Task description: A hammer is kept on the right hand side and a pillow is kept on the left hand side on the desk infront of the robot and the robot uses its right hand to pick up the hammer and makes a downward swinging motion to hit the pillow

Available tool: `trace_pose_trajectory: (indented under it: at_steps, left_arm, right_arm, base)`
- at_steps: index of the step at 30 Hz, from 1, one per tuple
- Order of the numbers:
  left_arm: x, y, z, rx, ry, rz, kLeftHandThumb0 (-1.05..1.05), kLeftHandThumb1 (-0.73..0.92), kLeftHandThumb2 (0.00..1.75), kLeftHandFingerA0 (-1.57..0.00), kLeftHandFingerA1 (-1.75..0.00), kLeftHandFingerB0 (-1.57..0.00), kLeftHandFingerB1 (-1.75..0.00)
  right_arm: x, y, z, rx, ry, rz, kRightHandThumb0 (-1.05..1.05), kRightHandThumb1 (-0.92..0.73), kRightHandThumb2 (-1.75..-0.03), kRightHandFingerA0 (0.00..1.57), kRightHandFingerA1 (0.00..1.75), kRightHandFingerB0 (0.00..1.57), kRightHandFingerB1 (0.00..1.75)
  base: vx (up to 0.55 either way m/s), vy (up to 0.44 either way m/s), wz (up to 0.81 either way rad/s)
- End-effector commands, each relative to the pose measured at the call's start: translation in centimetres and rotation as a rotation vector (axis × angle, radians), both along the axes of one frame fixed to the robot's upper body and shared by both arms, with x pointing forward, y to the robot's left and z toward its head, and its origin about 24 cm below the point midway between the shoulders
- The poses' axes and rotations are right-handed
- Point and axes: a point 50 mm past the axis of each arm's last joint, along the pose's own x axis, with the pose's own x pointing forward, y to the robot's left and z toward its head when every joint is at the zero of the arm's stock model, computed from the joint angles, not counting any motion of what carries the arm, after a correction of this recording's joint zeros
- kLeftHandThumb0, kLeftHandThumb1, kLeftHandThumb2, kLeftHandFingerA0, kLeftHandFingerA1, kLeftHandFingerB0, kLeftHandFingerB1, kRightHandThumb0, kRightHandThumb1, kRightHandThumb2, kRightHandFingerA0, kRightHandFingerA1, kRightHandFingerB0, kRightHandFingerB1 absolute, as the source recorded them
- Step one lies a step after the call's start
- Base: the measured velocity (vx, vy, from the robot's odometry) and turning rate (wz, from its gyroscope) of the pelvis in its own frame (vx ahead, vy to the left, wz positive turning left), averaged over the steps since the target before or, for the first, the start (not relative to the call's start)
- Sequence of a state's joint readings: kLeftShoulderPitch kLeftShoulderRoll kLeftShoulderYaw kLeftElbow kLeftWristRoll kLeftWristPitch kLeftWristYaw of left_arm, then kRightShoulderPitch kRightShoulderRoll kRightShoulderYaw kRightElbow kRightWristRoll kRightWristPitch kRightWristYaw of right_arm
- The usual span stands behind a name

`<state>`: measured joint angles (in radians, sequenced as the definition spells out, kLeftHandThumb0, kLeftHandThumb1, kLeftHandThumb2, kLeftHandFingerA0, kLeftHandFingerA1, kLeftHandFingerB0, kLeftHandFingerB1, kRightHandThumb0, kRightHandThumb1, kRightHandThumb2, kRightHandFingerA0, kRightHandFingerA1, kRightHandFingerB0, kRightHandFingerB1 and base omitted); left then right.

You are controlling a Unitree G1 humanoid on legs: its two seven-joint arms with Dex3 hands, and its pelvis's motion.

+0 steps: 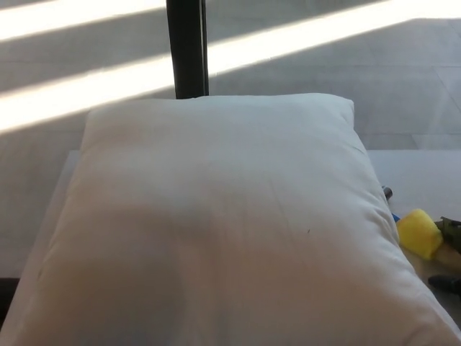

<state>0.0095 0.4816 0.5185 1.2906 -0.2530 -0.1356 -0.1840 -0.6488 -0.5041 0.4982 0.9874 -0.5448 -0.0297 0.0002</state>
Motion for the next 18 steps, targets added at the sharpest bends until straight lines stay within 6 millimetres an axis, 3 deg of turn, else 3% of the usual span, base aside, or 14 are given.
trace_pose_trajectory:
  at_steps: [1,2,3,6,7,8,9,11,12,14,15,16,17,18]
  left_arm:
    - [0.0,0.7,0.7,0.035,-0.004,-0.005,-0.58,0.78,0.63,-0.79,-0.6,-0.62,-0.53]
    - [0.0,0.7,0.6,0.038,0.013,-0.023,-0.6,0.79,0.64,-0.8,-0.58,-0.61,-0.51]
    - [0.1,0.7,0.7,0.03,-0.002,-0.015,-0.6,0.78,0.64,-0.77,-0.59,-0.59,-0.51]
    - [0.1,0.6,0.7,0.025,-0.01,-0.018,-0.6,0.79,0.63,-0.76,-0.61,-0.6,-0.53]
    - [0.1,0.6,0.7,0.024,-0.013,-0.014,-0.59,0.78,0.64,-0.77,-0.62,-0.61,-0.53]
    - [0.1,0.6,0.6,0.026,-0.013,-0.012,-0.59,0.78,0.64,-0.77,-0.62,-0.61,-0.53]
    - [0.1,0.5,0.5,0.036,0.004,-0.03,-0.6,0.79,0.63,-0.79,-0.61,-0.6,-0.52]
    - [0.1,0.5,0.5,0.036,0.004,-0.03,-0.6,0.79,0.63,-0.79,-0.61,-0.6,-0.52]
    - [0.1,0.5,0.5,0.037,0.011,-0.032,-0.6,0.8,0.64,-0.79,-0.58,-0.59,-0.5]
    - [0.0,0.5,0.5,0.029,0.009,-0.021,-0.6,0.78,0.63,-0.8,-0.59,-0.6,-0.51]
    - [0.1,0.3,0.3,0.027,0.003,-0.021,-0.61,0.77,0.63,-0.79,-0.6,-0.6,-0.52]
    - [0.1,0.3,0.3,0.018,-0.012,0.0,-0.58,0.75,0.62,-0.79,-0.65,-0.63,-0.55]
    - [0.1,0.2,0.3,0.013,-0.016,0.008,-0.6,0.79,0.64,-0.79,-0.61,-0.61,-0.52]
    - [0.1,0.2,0.3,0.03,0.014,-0.032,-0.61,0.8,0.64,-0.78,-0.6,-0.6,-0.52]
  right_arm:
    - [-1.4,-0.8,-2.2,-0.028,0.086,-0.057,-0.52,-0.68,-0.61,0.2,0.46,0.26,0.3]
    - [-1.9,-1.1,-2.5,0.007,0.069,-0.062,-0.46,-0.64,-0.58,0.48,0.74,0.29,0.33]
    - [-2.1,-1.3,-2.9,-0.015,0.102,-0.074,-0.45,-0.66,-0.59,0.68,0.7,0.26,0.31]
    - [-2.4,-1.4,-3.4,-0.058,0.095,-0.064,-0.43,-0.66,-0.61,0.82,0.86,0.32,0.35]
    - [-2.6,-1.4,-3.5,-0.06,0.097,-0.065,-0.4,-0.66,-0.6,0.9,0.8,0.31,0.34]
    - [-2.7,-1.4,-3.7,-0.056,0.102,-0.073,-0.4,-0.66,-0.6,0.9,0.8,0.31,0.34]
    - [-3.4,-1.6,-4.4,-0.099,0.092,-0.059,-0.31,-0.68,-0.61,0.8,1.18,0.36,0.36]
    - [-3.4,-1.6,-4.4,-0.1,0.09,-0.059,-0.31,-0.68,-0.61,0.8,1.18,0.36,0.36]
    - [-3.5,-1.6,-4.7,-0.117,0.101,-0.067,-0.24,-0.7,-0.6,0.74,1.39,0.4,0.35]
    - [-3.8,-1.6,-5.2,-0.165,0.134,-0.078,-0.23,-0.7,-0.6,0.72,1.42,0.42,0.35]
    - [-3.9,-1.7,-5.4,-0.148,0.141,-0.099,-0.24,-0.71,-0.62,0.67,1.15,0.48,0.36]
    - [-4.0,-1.6,-5.5,-0.148,0.142,-0.096,-0.28,-0.72,-0.61,0.69,1.17,0.59,0.4]
    - [-4.2,-1.5,-5.8,-0.149,0.134,-0.082,-0.32,-0.65,-0.61,0.73,1.35,0.71,0.47]
    - [-4.4,-1.4,-5.9,-0.156,0.12,-0.062,-0.33,-0.67,-0.62,0.73,1.41,0.7,0.51]
  base:
    - [0.0,0.0,0.0]
    - [0.0,0.0,0.0]
    - [0.0,0.0,0.0]
    - [0.0,0.0,0.0]
    - [0.0,0.0,0.0]
    - [0.0,0.0,0.0]
    - [0.0,0.0,0.0]
    - [0.0,0.0,0.0]
    - [0.0,0.0,0.0]
    - [0.0,0.0,0.0]
    - [0.0,0.0,0.0]
    - [0.0,0.0,0.0]
    - [0.0,0.0,0.0]
    - [0.0,0.0,0.0]
